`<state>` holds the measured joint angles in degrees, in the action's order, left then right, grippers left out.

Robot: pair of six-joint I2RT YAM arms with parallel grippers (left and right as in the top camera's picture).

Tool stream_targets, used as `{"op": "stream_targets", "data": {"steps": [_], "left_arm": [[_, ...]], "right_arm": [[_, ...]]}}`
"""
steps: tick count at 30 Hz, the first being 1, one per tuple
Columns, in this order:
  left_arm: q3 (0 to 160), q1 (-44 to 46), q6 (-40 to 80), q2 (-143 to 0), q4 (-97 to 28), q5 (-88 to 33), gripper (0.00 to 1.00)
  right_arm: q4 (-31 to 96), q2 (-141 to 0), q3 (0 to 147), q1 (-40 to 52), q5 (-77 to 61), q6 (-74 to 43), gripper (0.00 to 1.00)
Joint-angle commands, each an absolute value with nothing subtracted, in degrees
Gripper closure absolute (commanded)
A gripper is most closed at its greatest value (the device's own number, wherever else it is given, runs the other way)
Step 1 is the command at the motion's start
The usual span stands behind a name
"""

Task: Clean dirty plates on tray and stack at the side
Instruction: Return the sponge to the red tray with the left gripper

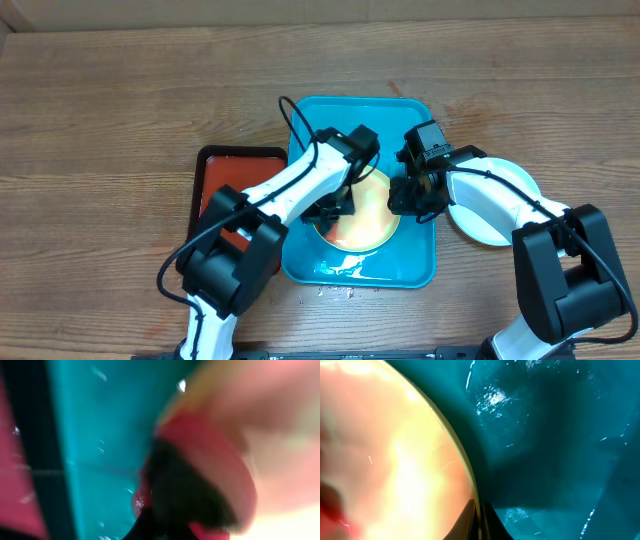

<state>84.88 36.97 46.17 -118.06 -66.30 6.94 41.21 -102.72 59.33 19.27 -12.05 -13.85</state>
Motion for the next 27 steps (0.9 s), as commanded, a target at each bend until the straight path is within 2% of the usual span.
{"op": "stream_targets", "data": {"steps": [1, 10, 14, 19, 22, 27], "left_arm": [[84.5, 35.3, 47.5, -112.3, -66.5, 19.0, 0.96], [84.6, 29.1, 36.3, -95.6, -65.7, 0.5, 0.96], [84.5, 22.7, 32.6, -88.6, -70.6, 3.1, 0.96], [82.3, 15.2, 31.3, -87.0, -75.9, 11.5, 0.95], [75.3, 12.8, 30.9, -87.0, -70.9, 14.1, 0.96], [60.6, 11.1, 27.7, -87.1, -57.1, 10.4, 0.96]], "right_arm": [[41.6, -103.0, 59.3, 19.1, -9.8, -13.4, 0.96], [42.6, -103.0, 59.3, 19.1, -10.2, -13.4, 0.96], [42.7, -103.0, 59.3, 19.1, -10.2, -13.4, 0.96], [42.7, -103.0, 59.3, 19.1, -10.2, -13.4, 0.96], [42.7, -103.0, 59.3, 19.1, -10.2, -13.4, 0.96], [43.0, -103.0, 59.3, 19.1, -10.2, -13.4, 0.96]]}}
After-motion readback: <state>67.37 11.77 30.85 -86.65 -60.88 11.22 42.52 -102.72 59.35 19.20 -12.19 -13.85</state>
